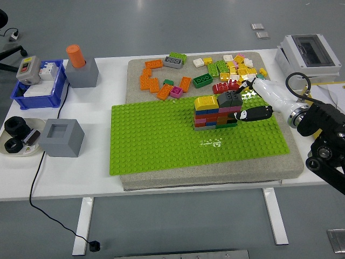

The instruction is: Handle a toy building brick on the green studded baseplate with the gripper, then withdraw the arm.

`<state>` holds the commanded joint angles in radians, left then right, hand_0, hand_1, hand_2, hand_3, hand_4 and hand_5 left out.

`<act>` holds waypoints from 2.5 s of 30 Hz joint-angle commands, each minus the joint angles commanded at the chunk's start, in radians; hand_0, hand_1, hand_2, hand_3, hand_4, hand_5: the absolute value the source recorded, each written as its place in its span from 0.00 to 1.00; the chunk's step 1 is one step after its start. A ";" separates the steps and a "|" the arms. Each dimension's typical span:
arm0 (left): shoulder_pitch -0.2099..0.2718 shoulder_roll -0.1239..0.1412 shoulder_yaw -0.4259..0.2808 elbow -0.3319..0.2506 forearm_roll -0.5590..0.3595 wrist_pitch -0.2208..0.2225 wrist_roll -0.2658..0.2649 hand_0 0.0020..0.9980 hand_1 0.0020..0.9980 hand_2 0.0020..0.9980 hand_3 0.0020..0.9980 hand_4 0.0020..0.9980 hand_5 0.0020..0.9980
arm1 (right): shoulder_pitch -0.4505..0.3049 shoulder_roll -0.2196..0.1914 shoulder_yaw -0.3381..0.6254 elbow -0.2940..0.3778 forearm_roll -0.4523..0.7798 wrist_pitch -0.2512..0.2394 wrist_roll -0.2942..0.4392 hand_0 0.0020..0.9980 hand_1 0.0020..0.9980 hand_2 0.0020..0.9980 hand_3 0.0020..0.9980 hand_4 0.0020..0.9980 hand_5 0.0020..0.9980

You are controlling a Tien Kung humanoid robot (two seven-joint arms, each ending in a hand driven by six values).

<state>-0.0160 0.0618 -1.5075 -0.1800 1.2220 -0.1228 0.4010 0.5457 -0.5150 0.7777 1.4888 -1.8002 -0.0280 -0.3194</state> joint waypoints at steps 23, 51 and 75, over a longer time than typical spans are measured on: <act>-0.004 0.003 0.001 0.000 -0.001 0.000 -0.005 0.65 0.65 0.69 0.82 1.00 0.99 | 0.011 0.009 -0.014 -0.014 0.003 0.002 0.001 0.72 0.83 0.91 0.69 0.95 0.51; -0.006 0.005 0.008 0.000 -0.009 0.002 -0.011 0.65 0.65 0.69 0.82 1.00 0.99 | 0.018 0.019 -0.041 -0.055 0.014 0.003 0.007 0.72 0.83 0.90 0.69 0.94 0.51; 0.005 0.000 0.013 0.000 -0.023 0.006 -0.007 0.65 0.65 0.69 0.82 1.00 0.99 | 0.021 0.002 -0.010 -0.037 0.082 -0.012 0.023 0.71 0.81 0.87 0.67 0.94 0.51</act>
<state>-0.0107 0.0614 -1.4946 -0.1800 1.1995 -0.1168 0.3939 0.5669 -0.5129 0.7678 1.4522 -1.7181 -0.0405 -0.2961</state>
